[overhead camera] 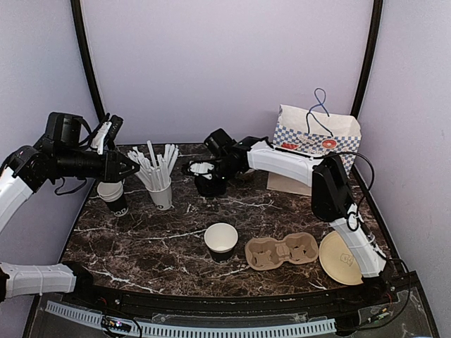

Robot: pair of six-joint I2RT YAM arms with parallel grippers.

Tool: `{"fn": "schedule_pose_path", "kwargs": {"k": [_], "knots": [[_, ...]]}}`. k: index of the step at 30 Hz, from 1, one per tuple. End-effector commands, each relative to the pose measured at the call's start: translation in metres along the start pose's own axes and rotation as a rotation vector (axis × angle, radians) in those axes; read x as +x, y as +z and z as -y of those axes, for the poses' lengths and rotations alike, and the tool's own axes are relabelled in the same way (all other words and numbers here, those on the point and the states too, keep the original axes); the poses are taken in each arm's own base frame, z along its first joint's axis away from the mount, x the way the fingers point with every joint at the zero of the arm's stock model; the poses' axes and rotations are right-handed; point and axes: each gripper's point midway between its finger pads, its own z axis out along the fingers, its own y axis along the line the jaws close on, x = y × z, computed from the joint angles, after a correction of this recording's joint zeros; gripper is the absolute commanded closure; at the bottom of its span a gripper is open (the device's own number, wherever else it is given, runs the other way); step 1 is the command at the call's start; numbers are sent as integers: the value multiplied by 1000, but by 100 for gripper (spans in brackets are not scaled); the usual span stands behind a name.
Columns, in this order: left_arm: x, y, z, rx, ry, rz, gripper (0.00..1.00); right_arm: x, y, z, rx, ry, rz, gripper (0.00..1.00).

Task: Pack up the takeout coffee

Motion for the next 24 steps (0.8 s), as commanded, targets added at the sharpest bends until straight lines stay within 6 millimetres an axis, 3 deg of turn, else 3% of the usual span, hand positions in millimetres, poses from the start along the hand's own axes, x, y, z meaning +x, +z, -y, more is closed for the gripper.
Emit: {"fn": "schedule_pose_path", "kwargs": {"k": [1,5,9,14,24], "knots": [[1,-2,5,18,21,7,61,-13,-21,-8,-30,35,51,99],[2,-2,3,12,26,7,61,-9,-37,-8,9,21,51,99],[3,4,3,23,21,-4,61,4,-32,-1,33,33,-6,99],[-1,2,6,32,20,3,61,25,-34,-11,-1,62,-77,98],[3,0,5,24,17,-9,61,91,-42,1,34,192,-212,97]]}}
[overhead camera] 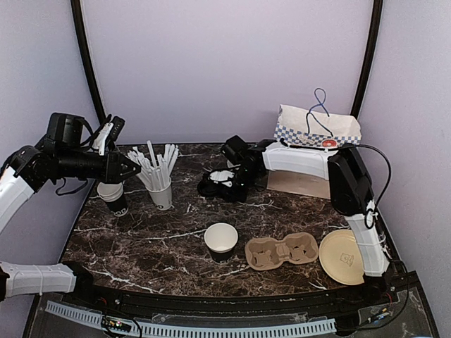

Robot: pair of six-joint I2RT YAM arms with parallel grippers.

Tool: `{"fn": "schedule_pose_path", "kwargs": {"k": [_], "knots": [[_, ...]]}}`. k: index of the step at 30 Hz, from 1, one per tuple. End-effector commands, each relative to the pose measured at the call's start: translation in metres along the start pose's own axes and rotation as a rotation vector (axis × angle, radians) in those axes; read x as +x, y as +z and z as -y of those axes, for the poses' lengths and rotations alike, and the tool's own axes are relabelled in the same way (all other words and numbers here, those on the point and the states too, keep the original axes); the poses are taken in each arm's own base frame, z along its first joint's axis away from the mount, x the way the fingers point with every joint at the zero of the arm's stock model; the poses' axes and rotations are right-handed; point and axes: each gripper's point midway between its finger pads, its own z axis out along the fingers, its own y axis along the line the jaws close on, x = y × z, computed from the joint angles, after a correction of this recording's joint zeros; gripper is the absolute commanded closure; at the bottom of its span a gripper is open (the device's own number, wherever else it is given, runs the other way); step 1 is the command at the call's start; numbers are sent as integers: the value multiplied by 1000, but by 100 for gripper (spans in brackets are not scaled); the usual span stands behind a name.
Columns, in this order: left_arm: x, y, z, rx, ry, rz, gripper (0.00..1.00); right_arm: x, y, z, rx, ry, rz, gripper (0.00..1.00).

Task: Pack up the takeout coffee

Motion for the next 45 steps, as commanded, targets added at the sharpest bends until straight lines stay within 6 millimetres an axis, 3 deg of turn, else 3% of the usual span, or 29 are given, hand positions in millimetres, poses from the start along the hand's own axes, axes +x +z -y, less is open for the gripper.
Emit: {"fn": "schedule_pose_path", "kwargs": {"k": [1,4,6,9,12,20,25,32,41,45], "knots": [[1,-2,4,15,12,3,61,21,-13,26,55,94,-36,97],[2,1,4,21,9,2,61,29,-8,29,53,104,-55,91],[2,3,4,26,8,-1,61,27,-9,29,47,89,-53,80],[1,4,5,28,6,-6,61,12,-18,31,52,54,-30,63],[2,3,5,26,6,-10,61,-10,-27,28,61,-18,18,55],[3,3,6,27,-3,-12,61,-46,1,28,75,-124,84,57],[6,3,6,30,4,-20,61,-56,24,37,91,-120,104,56],[12,9,3,23,16,-56,61,-54,44,32,68,-119,103,53],[15,13,3,31,8,-51,61,-47,55,25,37,-114,87,73],[10,11,2,21,20,-38,61,-61,37,25,31,-95,138,80]]}}
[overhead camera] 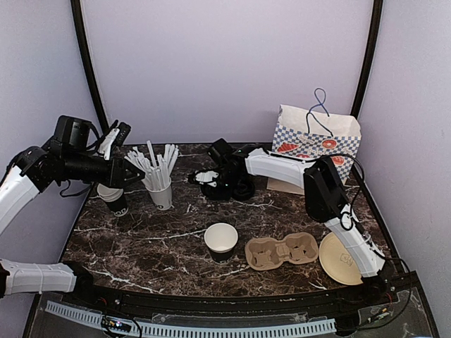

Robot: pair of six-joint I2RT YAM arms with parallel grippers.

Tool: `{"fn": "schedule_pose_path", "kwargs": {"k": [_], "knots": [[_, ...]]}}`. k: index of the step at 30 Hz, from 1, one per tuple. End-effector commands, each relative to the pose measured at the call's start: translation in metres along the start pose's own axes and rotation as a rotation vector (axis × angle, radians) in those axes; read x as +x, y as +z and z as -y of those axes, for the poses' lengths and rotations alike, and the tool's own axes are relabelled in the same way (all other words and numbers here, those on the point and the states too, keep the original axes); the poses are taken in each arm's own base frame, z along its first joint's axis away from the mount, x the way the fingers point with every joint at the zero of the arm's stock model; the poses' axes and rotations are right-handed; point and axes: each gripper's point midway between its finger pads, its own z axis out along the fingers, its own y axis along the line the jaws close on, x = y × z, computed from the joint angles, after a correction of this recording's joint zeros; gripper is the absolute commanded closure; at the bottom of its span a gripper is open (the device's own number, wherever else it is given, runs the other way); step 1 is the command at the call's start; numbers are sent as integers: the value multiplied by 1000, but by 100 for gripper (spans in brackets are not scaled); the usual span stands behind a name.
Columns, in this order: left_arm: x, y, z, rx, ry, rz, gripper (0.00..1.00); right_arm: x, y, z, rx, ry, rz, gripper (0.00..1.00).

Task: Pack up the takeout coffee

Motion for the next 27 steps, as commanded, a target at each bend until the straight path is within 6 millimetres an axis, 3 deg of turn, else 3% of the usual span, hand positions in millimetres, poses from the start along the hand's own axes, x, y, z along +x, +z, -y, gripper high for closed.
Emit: {"fn": "schedule_pose_path", "kwargs": {"k": [1,5,10,12,14,17,19,22,27], "knots": [[-5,-3,3,4,27,20,61,-27,-23,2,0,21,90,81],[-18,-5,1,-20,97,55,61,-55,-67,2,-9,45,198,85],[-64,-15,9,-29,294,230,59,-88,-135,-2,-28,85,340,88],[-86,-20,19,0,344,328,54,-97,-166,-9,-50,98,398,88],[-105,-25,29,28,381,432,41,-104,-196,-18,-83,102,462,88],[-128,-27,41,58,423,516,37,-104,-218,-19,-44,110,483,83],[-137,-24,44,68,422,525,37,-93,-207,-11,10,101,415,75],[-139,-19,45,83,398,525,38,-59,-158,3,57,107,263,71],[-121,-12,40,82,354,493,40,-36,-100,5,15,120,136,65]]}}
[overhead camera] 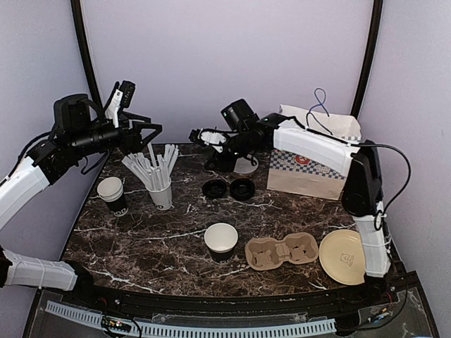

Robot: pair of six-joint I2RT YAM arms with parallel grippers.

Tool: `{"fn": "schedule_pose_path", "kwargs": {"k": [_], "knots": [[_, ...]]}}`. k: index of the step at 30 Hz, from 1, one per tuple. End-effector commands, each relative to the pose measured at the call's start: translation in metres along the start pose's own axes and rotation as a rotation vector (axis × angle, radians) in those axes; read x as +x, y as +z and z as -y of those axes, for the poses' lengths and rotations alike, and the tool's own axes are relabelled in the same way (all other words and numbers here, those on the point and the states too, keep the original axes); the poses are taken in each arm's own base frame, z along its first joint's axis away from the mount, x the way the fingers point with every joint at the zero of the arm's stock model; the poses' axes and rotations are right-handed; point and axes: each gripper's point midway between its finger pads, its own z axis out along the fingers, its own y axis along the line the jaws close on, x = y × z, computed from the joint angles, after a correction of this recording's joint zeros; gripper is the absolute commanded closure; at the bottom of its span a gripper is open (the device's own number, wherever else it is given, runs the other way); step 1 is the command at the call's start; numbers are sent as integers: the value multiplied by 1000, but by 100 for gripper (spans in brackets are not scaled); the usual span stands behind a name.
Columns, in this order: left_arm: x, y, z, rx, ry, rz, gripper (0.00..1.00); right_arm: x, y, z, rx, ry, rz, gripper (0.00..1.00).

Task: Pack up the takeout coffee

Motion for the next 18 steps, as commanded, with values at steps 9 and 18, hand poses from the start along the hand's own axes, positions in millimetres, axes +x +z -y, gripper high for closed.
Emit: {"fn": "schedule_pose_path", "kwargs": {"k": [9,18], "knots": [[26,-26,11,-11,-70,-39,43,97,95,3,-18,-3,-268,57],[42,-40,19,-1,-84,-59,43,122,124,2,-20,-12,-319,57]]}}
